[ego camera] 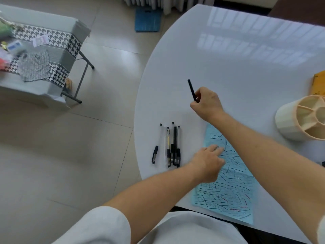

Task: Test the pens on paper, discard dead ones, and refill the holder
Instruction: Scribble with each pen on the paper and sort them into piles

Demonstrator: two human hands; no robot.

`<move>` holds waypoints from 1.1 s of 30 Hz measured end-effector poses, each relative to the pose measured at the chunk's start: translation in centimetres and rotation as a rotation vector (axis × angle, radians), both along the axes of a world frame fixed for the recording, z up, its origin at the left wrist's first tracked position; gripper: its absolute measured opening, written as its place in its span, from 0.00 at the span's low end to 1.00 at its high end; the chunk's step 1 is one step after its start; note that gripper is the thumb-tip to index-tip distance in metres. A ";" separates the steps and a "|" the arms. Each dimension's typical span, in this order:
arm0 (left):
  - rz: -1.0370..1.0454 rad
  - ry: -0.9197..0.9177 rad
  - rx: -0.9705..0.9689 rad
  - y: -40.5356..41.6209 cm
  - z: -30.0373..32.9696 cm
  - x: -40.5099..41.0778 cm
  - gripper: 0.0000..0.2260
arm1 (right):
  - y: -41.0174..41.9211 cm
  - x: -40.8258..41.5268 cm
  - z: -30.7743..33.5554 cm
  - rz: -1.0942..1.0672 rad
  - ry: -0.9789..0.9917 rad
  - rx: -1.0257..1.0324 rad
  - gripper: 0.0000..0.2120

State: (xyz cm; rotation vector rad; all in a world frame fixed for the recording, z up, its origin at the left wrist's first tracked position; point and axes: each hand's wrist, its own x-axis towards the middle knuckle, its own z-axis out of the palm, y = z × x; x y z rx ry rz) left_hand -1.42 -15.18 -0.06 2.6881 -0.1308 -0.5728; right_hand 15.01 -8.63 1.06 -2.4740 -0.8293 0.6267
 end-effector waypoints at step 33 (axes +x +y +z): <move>0.119 -0.173 -0.096 -3.7 -0.8 -0.2 0.12 | -30.7 -4.3 -0.5 -0.691 0.127 0.481 0.05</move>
